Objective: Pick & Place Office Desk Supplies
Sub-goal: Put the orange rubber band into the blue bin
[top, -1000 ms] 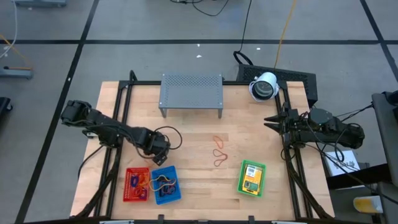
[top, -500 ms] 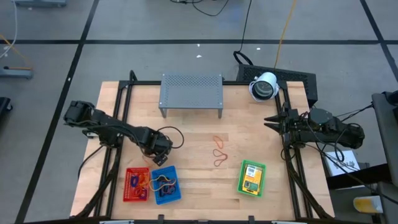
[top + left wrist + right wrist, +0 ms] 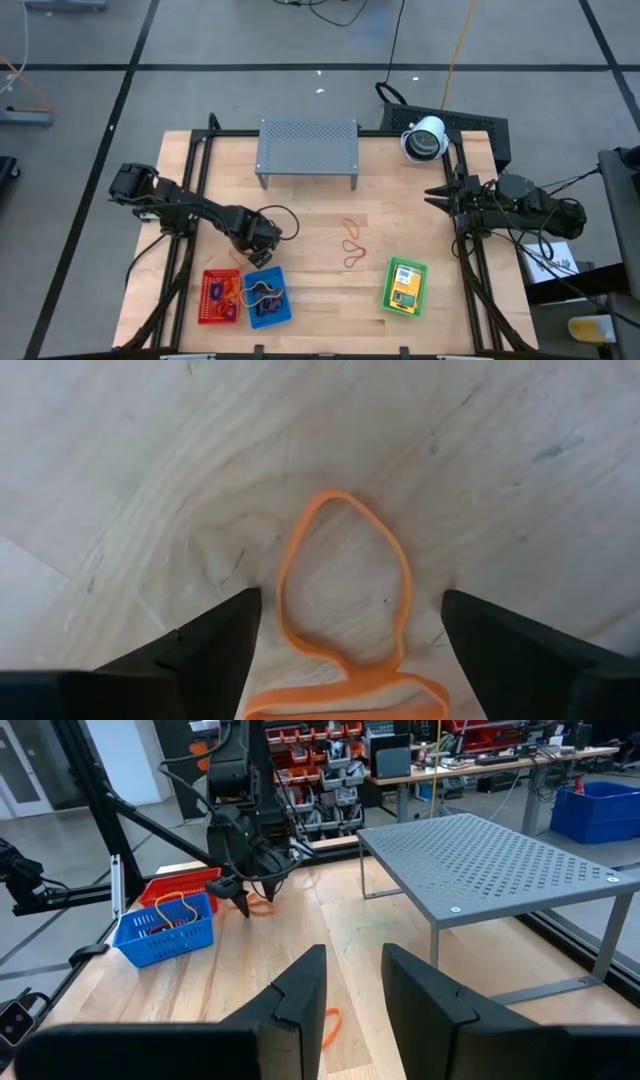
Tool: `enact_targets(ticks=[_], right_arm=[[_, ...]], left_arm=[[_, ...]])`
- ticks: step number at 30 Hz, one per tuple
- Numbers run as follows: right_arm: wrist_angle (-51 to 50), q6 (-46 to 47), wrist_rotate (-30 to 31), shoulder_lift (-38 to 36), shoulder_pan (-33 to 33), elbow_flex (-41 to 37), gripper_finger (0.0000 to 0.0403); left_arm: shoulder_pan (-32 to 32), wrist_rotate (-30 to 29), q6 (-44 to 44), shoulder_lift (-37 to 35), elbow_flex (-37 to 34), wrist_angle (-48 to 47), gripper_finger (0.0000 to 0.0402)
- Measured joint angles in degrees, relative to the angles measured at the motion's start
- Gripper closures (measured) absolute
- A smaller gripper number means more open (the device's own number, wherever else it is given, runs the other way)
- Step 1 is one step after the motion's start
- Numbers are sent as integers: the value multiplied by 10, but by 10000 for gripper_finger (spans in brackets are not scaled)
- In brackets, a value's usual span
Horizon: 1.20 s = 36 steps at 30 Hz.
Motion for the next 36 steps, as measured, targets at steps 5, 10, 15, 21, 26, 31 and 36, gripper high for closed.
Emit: enact_targets(ticks=[5, 10, 15, 21, 26, 31, 36], right_arm=[[0, 0, 0, 0, 0, 0, 314], [0, 0, 0, 0, 0, 0, 314], [0, 0, 0, 0, 0, 0, 314], [0, 0, 0, 0, 0, 0, 314], [0, 0, 0, 0, 0, 0, 314], [0, 0, 0, 0, 0, 0, 314], [0, 0, 0, 0, 0, 0, 314]], left_arm=[[0, -5, -10, 0, 0, -5, 131], [0, -15, -21, 1, -1, -7, 219], [0, -23, -21, 1, -2, -12, 305], [-1, -35, -29, 1, -2, -20, 392], [-1, -26, -25, -3, 6, -29, 397], [-1, -15, -24, -29, 38, -45, 398], [-1, -14, -20, -55, 76, -76, 399]])
